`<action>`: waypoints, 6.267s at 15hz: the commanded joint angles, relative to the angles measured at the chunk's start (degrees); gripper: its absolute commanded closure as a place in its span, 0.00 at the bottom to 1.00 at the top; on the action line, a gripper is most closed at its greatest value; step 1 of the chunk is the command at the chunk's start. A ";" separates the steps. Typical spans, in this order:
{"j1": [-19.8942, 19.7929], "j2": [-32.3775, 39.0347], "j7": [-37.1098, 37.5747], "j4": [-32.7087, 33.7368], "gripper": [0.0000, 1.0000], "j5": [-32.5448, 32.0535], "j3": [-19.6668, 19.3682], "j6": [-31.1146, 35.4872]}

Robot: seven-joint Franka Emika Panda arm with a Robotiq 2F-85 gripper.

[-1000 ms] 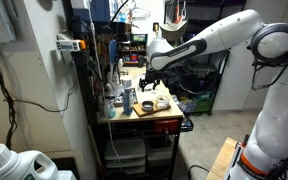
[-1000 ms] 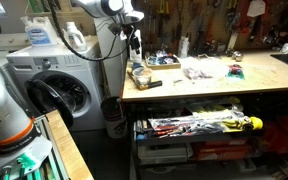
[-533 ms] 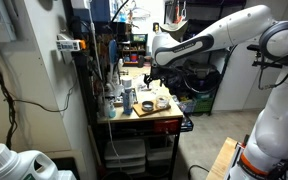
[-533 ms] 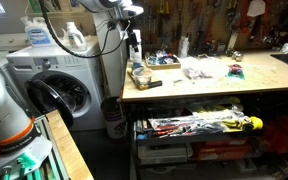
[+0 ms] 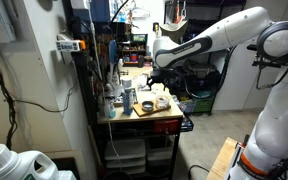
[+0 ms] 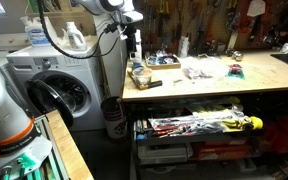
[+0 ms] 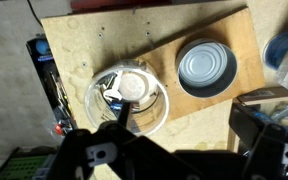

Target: Remove the silver bowl from the transparent lunch box , put it on the chopping board and put the brown object in the silver bowl

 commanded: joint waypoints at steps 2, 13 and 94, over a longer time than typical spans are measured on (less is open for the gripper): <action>-1.57 -1.60 10.25 -4.07 0.00 2.08 -1.03 -0.99; -4.30 -2.41 23.55 -9.86 0.28 6.70 -3.07 0.85; 6.72 16.10 -6.29 16.50 0.99 -16.18 2.23 -11.90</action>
